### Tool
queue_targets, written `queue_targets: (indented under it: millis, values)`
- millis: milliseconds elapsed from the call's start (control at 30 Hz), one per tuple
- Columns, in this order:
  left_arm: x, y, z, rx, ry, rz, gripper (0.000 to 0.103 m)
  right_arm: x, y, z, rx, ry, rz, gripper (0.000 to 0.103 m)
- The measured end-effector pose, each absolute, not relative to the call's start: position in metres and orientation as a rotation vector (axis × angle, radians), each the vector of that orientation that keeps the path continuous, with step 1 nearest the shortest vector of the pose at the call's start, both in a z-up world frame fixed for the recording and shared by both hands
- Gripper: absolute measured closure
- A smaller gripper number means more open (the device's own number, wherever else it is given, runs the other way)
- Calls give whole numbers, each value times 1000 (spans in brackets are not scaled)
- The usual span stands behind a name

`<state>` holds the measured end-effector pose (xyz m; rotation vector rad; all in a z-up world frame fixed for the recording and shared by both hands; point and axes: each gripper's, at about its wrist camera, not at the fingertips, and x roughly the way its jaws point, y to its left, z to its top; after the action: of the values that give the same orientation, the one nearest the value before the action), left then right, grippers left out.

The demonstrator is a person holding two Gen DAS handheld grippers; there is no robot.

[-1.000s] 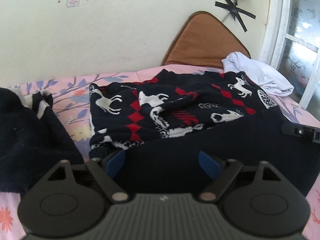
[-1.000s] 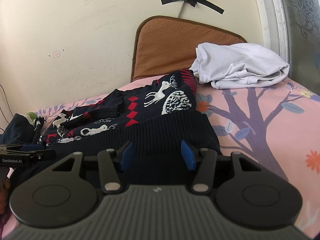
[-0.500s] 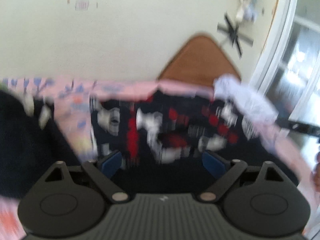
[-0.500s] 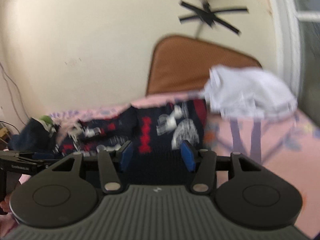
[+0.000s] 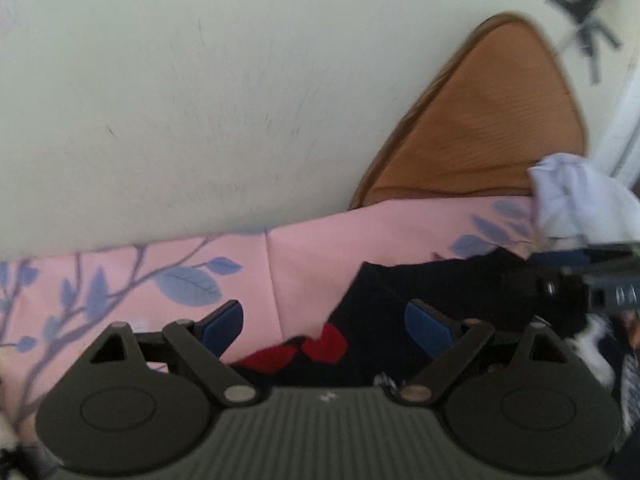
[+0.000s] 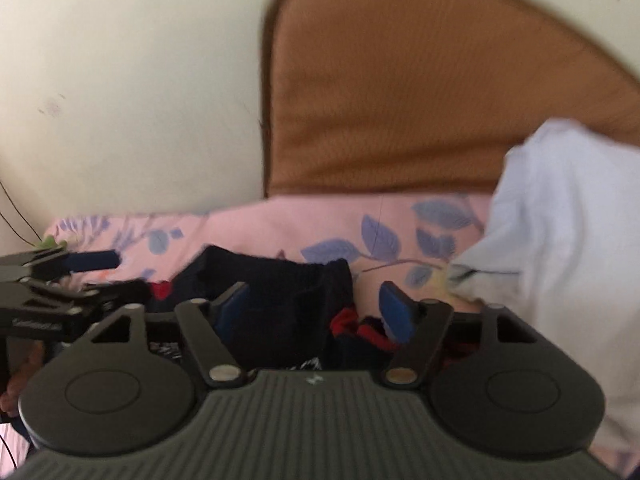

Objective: Fold small clothes

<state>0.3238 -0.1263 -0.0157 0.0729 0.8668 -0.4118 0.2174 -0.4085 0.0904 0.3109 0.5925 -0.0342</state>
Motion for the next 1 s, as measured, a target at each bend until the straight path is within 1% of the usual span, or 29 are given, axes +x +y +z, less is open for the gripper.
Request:
queue_targets:
  millis: [33,67,100,133,167,267,367,500,567,700,800,900,933,967,1000]
  values:
    - [330,-128,-23,57,889,-408,20,224,-409,86,301,604,-31,29]
    - [333,-128,-28,36,913,-420,49,229,-408,82,291,609,-25,29]
    - [334,-127,-31,-7,928,-456,58,231,-405,81,273,604,-15,40]
    - [331,-124,-30,-47,923,-490,82,230,-402,82,257,599,11,56]
    - [325,-123,-27,-49,914,-505,91,229,-399,83,249,595,36,83]
    - [299,-123,-13,20,847,-502,92,215,-391,95,228,530,63,86]
    - [262,-107,14,-15,773,-545,92,187,-380,114,215,451,94,87]
    - [195,-83,46,-39,663,-598,92,127,-358,134,130,368,136,87]
    - [154,-69,55,-52,610,-630,92,90,-344,134,82,341,146,87]
    - [80,-50,54,-66,562,-683,92,4,-330,116,63,312,156,88]
    - [21,-45,38,-29,548,-704,92,-51,-311,88,55,309,140,88]
    - [-11,-45,14,-6,584,-707,91,-81,-286,54,39,320,103,88]
    - [-14,-46,4,18,602,-701,85,-84,-277,42,25,325,72,88]
    - [-15,-48,-5,39,631,-685,78,-82,-270,30,17,335,45,87]
    - [-13,-49,-16,53,665,-665,72,-76,-267,17,16,358,24,84]
